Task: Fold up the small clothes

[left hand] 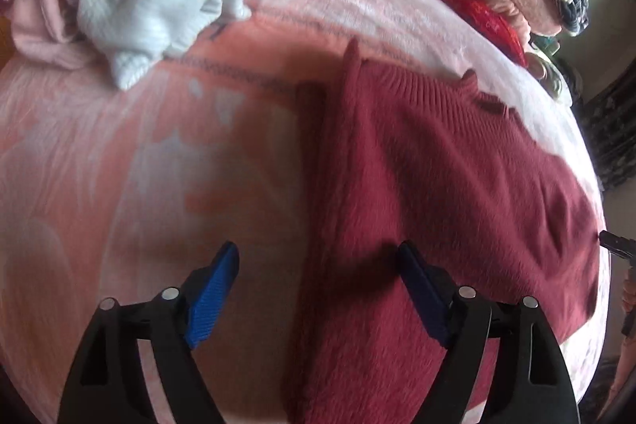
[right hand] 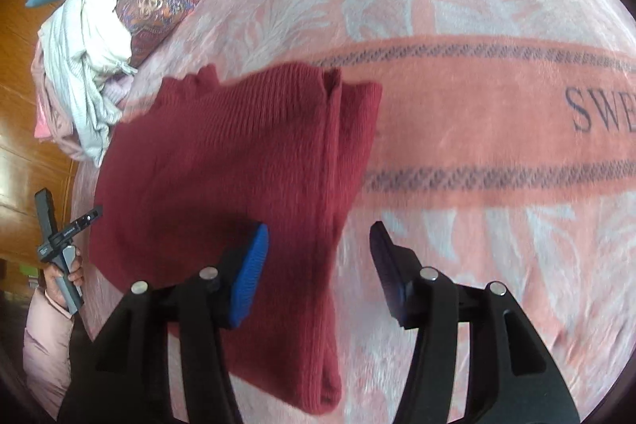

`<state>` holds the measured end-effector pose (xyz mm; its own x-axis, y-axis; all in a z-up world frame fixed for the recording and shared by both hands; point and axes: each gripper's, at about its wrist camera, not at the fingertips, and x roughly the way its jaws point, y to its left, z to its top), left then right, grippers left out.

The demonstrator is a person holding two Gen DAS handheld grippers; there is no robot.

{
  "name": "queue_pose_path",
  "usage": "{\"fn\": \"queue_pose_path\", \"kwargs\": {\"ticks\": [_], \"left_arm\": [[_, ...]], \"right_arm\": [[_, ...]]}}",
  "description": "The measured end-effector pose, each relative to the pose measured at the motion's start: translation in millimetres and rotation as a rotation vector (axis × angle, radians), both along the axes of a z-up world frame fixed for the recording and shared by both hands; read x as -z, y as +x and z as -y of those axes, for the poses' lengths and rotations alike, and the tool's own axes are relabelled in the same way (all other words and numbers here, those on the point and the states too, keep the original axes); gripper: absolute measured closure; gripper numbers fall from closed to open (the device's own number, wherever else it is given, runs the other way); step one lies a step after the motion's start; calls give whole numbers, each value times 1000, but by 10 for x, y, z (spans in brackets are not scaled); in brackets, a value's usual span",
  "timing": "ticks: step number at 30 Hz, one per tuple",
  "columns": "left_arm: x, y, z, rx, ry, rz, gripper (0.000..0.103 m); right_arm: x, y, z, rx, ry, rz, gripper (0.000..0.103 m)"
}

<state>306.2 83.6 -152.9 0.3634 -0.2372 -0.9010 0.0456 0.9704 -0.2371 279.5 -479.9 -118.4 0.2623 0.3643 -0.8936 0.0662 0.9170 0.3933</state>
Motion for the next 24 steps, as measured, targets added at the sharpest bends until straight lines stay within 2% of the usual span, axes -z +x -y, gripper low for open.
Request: {"fn": "queue_pose_path", "kwargs": {"ticks": [5,6,7,8,9,10,12,13,16,19,21,23,24], "left_arm": [[4,-415,-85,15,-84,-1,21],[-8,-455,-84,23,-94,-6,27],[-12,-492,-70,33,-103,-10,44],[-14,-516,-48,45,-125,-20,54],[-21,-539,-18,49,-144,-28,70],[-39,-550,12,47,-134,-29,77],[-83,-574,69,58,-114,-33,87],[-101,-586,58,55,-128,-38,89],[-87,-650,-10,50,-143,-61,91],[6,-680,-7,64,-117,-60,90],[22,-682,38,77,-90,-48,87],[-21,-668,85,98,-48,-46,73],[-51,-659,88,103,-43,-47,56]], "right_arm": [[154,-610,-143,-71,55,-68,49],[180,-687,-182,-83,62,-77,53],[220,-743,-242,-102,35,-99,67],[213,-778,-289,-115,0,-88,80],[169,-803,-319,-131,-6,-60,88],[105,-820,-325,-136,9,-40,95],[-24,-846,-298,-139,47,-19,96],[-76,-863,-289,-141,23,-19,96],[-80,-891,-222,-137,16,-33,96],[214,-885,-252,-144,-21,-111,96],[295,-867,-287,-142,-24,-118,95],[205,-835,-304,-146,-25,-111,89],[139,-811,-275,-134,-15,-101,84]]}}
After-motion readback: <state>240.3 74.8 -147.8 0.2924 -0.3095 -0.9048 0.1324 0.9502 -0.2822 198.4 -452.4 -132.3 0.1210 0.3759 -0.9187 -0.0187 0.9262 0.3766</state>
